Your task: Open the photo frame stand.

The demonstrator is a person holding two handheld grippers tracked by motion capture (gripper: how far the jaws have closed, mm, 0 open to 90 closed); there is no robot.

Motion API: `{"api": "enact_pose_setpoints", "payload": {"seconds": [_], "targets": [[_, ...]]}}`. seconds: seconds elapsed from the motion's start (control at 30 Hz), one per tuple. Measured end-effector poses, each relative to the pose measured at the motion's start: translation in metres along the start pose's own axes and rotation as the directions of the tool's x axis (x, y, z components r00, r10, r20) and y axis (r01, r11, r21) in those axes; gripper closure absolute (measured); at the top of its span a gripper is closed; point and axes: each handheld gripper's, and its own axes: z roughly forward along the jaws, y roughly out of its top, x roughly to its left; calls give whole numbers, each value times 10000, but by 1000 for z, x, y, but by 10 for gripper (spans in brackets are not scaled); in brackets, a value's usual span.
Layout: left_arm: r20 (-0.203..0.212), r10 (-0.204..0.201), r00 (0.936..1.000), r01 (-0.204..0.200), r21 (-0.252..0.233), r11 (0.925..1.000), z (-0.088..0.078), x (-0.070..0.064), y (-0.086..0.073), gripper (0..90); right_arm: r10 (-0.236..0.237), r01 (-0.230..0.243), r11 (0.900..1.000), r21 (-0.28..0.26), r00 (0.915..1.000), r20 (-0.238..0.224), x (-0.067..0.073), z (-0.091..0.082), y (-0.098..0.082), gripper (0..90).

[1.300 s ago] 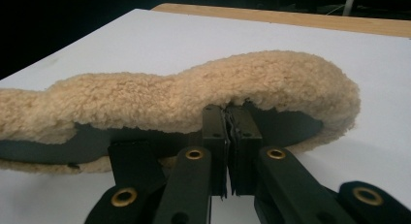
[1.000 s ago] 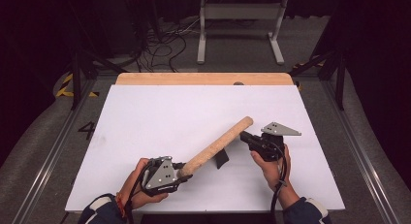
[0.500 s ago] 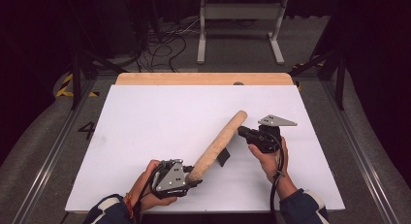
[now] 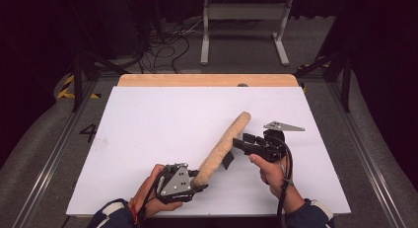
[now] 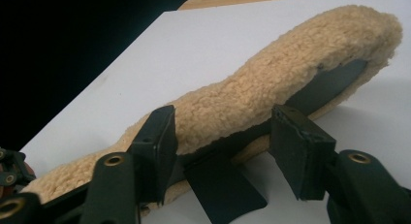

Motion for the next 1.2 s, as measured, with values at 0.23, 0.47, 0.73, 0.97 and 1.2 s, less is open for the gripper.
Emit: {"api": "enact_pose_setpoints", "payload": {"seconds": [0.23,0.47,0.73,0.97,1.2], "targets": [[226,-295,9993,301,-235,9993,4,-3,1,601,-169,173,9997,-178,9997,199,8,2,1,415],[510,-500,9974,521,-388,9979,11,-10,6,593,-632,629,9977,256,9979,116,24,12,5,366],[534,-811,9953,846,-668,9942,22,-15,10,542,-333,266,9964,810,9960,824,28,27,14,350],[436,-1165,9922,1200,-882,9889,29,-18,13,505,31,-227,9805,1950,9949,1003,24,38,23,296],[541,-1251,9907,1287,-703,9892,34,-17,14,431,547,-681,9607,2691,9969,571,15,53,26,281]]}}
